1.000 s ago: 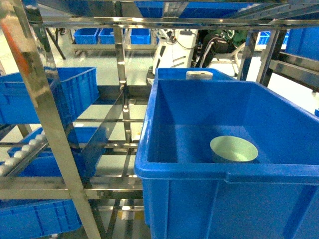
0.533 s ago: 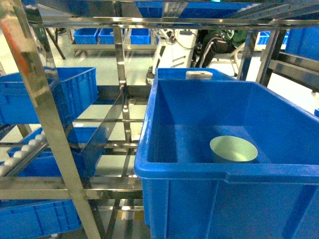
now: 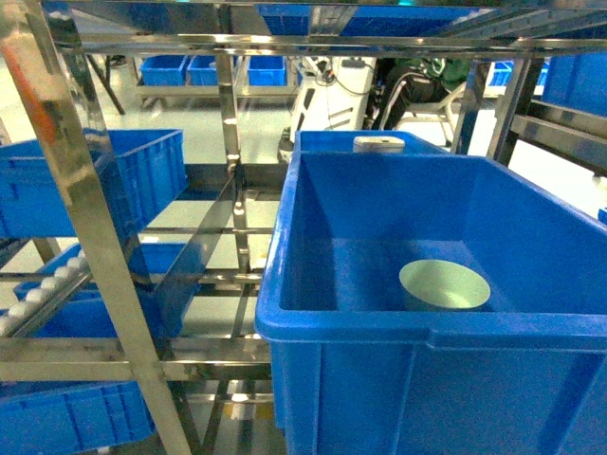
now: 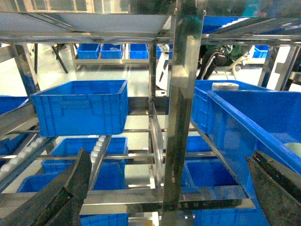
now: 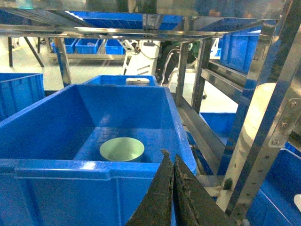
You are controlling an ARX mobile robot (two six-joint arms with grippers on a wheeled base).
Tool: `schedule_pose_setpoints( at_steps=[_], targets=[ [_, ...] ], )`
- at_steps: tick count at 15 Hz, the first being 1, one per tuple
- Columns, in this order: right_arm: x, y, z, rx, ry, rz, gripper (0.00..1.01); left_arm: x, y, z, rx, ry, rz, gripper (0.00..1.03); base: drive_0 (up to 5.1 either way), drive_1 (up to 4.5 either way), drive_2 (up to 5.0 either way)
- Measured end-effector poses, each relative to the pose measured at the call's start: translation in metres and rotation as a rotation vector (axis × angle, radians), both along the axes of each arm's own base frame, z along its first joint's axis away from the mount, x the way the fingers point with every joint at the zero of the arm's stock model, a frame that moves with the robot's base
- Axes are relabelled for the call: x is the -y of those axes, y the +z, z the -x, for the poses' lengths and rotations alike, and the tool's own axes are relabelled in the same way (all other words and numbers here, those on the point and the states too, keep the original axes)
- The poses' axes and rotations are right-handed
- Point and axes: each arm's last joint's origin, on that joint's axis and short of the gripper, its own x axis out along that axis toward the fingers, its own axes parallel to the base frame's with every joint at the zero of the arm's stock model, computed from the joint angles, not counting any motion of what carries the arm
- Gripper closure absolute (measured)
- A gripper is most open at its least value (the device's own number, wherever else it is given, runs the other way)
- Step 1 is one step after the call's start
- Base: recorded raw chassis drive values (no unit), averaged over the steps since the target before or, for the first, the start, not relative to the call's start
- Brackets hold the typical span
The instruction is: Place green bowl on second shelf with right arm
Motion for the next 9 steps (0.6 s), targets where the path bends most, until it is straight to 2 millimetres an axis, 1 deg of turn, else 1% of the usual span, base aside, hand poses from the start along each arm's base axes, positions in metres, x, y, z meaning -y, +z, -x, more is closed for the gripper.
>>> schedule_pose_setpoints(
  at_steps=[6,9],
  targets=[
    [0.0,0.001,0.0,0.01,0.0,0.0,0.99,0.0,-0.0001,0.0,-0.001,0.0,0.0,0.05,0.0,0.0,0.0],
    [0.0,0.001,0.0,0.01,0.0,0.0,0.21,0.0,-0.0001,0.0,-0.001,0.0,0.0,0.05,0.0,0.0,0.0]
  ],
)
